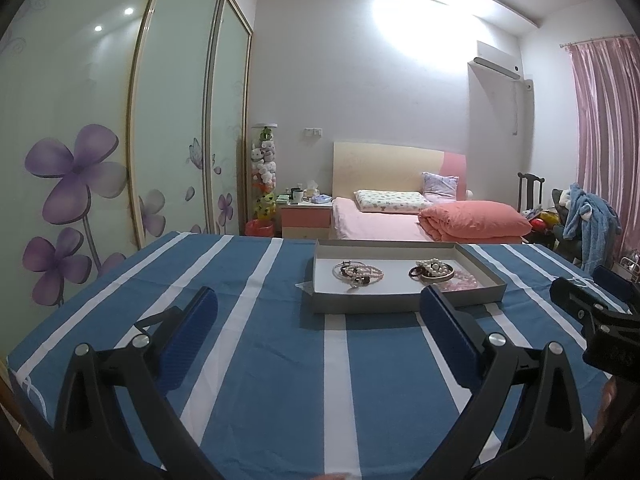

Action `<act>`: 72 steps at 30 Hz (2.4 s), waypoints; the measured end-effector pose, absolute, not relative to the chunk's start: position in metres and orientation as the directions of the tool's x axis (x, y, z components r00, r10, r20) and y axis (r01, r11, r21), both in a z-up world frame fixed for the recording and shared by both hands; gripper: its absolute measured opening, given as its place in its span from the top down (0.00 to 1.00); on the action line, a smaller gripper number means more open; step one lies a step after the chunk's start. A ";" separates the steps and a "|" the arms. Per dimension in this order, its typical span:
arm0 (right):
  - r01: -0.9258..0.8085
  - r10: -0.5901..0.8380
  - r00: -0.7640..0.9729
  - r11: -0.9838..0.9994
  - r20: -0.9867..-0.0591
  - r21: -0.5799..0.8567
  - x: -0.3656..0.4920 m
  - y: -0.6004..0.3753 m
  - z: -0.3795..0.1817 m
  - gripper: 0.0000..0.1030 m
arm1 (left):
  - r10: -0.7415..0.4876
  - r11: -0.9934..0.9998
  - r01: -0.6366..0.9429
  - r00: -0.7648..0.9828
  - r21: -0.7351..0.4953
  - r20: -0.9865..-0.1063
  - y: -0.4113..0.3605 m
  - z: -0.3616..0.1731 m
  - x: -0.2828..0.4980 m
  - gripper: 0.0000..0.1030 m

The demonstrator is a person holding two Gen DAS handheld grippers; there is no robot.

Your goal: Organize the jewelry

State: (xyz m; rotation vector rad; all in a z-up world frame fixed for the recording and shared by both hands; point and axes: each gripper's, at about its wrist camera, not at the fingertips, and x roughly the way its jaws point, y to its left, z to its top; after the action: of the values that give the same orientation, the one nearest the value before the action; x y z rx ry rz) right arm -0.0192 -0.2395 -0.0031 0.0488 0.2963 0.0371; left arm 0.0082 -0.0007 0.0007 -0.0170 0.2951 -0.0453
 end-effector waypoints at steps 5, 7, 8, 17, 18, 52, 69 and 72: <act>-0.029 0.044 0.956 0.998 -0.291 0.054 -0.019 -0.239 -0.003 0.02 | -0.046 0.999 0.041 0.955 -0.023 -0.292 -0.001 0.001 0.010 0.04; -0.030 0.045 0.956 0.998 -0.292 0.054 -0.019 -0.239 -0.003 0.02 | -0.045 0.999 0.040 0.955 -0.025 -0.293 -0.001 0.001 0.011 0.04; -0.030 0.045 0.955 0.998 -0.292 0.054 -0.019 -0.239 -0.003 0.02 | -0.045 0.999 0.039 0.955 -0.024 -0.293 -0.001 0.001 0.011 0.04; -0.032 0.046 0.954 0.998 -0.295 0.054 -0.019 -0.238 -0.004 0.02 | -0.046 0.999 0.041 0.955 -0.025 -0.294 0.000 0.000 0.011 0.04; -0.031 0.046 0.955 0.998 -0.295 0.054 -0.019 -0.238 -0.004 0.02 | -0.046 0.999 0.040 0.955 -0.025 -0.294 0.000 0.000 0.011 0.04; -0.032 0.047 0.954 0.998 -0.297 0.054 -0.019 -0.237 -0.003 0.02 | -0.046 0.999 0.040 0.953 -0.025 -0.298 -0.002 -0.003 0.010 0.04; -0.033 0.048 0.953 0.998 -0.300 0.055 -0.019 -0.236 -0.003 0.02 | -0.042 0.999 0.037 0.952 -0.023 -0.303 -0.003 -0.011 0.007 0.04; -0.035 0.050 0.952 0.998 -0.301 0.055 -0.022 -0.234 -0.004 0.02 | -0.039 0.999 0.034 0.952 -0.023 -0.302 -0.003 -0.011 0.007 0.04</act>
State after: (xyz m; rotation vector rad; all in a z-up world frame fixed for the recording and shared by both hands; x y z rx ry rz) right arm -0.0219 -0.2344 -0.0042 0.0488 0.3068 0.0430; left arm 0.0070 -0.0027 -0.0109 -0.0176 0.3076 -0.0371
